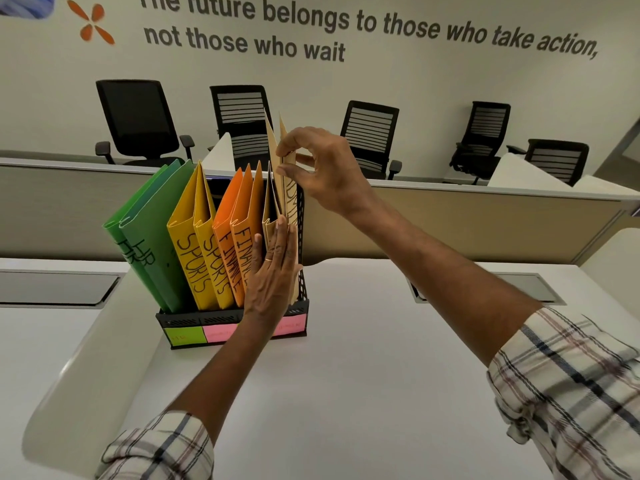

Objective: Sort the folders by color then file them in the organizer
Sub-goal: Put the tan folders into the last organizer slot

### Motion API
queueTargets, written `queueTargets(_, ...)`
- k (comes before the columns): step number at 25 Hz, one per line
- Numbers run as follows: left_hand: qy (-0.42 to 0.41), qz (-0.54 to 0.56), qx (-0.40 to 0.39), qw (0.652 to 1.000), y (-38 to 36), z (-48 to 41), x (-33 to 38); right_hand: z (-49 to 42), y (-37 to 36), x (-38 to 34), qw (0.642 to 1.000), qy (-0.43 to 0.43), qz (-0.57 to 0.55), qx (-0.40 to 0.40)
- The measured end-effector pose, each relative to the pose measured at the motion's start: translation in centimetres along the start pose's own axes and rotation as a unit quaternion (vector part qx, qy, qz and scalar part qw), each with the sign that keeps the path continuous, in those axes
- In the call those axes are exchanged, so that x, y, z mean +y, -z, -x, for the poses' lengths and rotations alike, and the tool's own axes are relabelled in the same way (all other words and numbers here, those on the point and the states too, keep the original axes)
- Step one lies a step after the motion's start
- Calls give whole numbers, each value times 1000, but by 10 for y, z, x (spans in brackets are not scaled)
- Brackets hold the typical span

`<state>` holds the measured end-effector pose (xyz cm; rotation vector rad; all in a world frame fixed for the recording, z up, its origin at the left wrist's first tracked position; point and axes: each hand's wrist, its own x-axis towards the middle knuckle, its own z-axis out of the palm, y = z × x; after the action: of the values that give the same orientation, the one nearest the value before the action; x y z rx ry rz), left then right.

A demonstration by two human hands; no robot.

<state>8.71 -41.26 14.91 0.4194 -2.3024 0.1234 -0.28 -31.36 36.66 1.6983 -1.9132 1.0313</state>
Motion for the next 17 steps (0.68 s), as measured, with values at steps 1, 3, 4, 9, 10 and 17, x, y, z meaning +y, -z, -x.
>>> queueTargets(1,-14,6,0,1000,1,0,-2,0,1,-4,1000,7,-5,0)
queueTargets(3,-25,11,-7,1000,3,-3,-6,2,2,-7,1000,23,-13,-13)
queueTargets(4,-24,17,-16,999,3,-4,-8,3,1,-9,999,30,-10,-20)
queueTargets(9,-30,-15,5,999,0,-2,-4,17,-8,3,998,9,-30,-47)
queueTargets(10,-31,-19,4,999,-1,-3,-3,22,-11,10,998,4,-23,-61)
queueTargets(17,-52,-15,1,999,-8,0,-2,52,-46,48,964,-69,47,-253)
